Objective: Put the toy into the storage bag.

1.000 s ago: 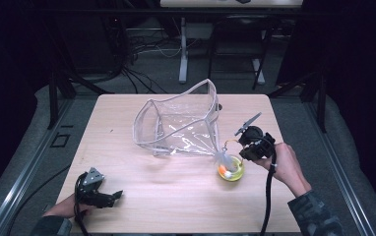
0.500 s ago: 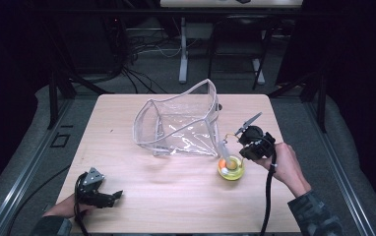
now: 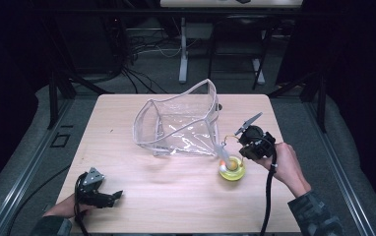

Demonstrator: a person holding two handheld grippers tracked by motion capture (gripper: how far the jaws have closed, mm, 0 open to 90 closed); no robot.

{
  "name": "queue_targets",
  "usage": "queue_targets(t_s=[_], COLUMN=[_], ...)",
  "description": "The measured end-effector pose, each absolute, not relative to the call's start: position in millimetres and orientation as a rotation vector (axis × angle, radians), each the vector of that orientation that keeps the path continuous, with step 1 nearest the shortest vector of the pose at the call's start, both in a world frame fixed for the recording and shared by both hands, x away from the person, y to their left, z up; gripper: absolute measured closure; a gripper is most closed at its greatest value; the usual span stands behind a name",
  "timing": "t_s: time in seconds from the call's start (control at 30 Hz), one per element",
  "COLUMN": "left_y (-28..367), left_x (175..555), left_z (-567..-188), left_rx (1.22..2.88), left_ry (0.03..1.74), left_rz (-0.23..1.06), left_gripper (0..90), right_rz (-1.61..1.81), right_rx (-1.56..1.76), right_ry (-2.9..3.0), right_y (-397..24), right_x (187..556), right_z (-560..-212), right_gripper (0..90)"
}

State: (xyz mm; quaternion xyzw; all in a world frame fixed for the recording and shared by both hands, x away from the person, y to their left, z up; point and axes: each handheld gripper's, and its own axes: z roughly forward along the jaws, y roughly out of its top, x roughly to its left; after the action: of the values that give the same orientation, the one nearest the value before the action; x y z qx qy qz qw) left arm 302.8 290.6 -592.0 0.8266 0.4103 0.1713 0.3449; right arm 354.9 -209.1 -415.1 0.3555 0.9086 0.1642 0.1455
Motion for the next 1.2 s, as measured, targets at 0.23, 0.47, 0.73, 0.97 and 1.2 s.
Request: queue_targets(t_s=[0.23, 0.47, 0.73, 0.97, 1.2], left_y=[291, 291, 291, 291, 291], left_x=[303, 303, 303, 303, 303], left_z=[-592, -592, -592, -592, -592], left_rx=[2.147, 2.146, 2.147, 2.148, 2.148], left_ry=[1.066, 1.066, 1.066, 1.065, 1.065], left_rz=[0.447, 0.446, 0.447, 0.446, 0.446], left_gripper=[0.1, 0.0, 0.0, 0.0, 0.1], right_rz=[0.453, 0.451, 0.455, 0.463, 0.444], right_rx=[1.04, 1.048, 1.066, 1.074, 1.092], right_ry=[2.613, 2.621, 2.614, 2.602, 2.592], right_y=[-213, -214, -216, -219, -223], right_x=[355, 356, 360, 364, 369], right_z=[-412, -411, -403, -398, -392], right_gripper=[87.8, 87.8, 87.8, 87.8, 87.8])
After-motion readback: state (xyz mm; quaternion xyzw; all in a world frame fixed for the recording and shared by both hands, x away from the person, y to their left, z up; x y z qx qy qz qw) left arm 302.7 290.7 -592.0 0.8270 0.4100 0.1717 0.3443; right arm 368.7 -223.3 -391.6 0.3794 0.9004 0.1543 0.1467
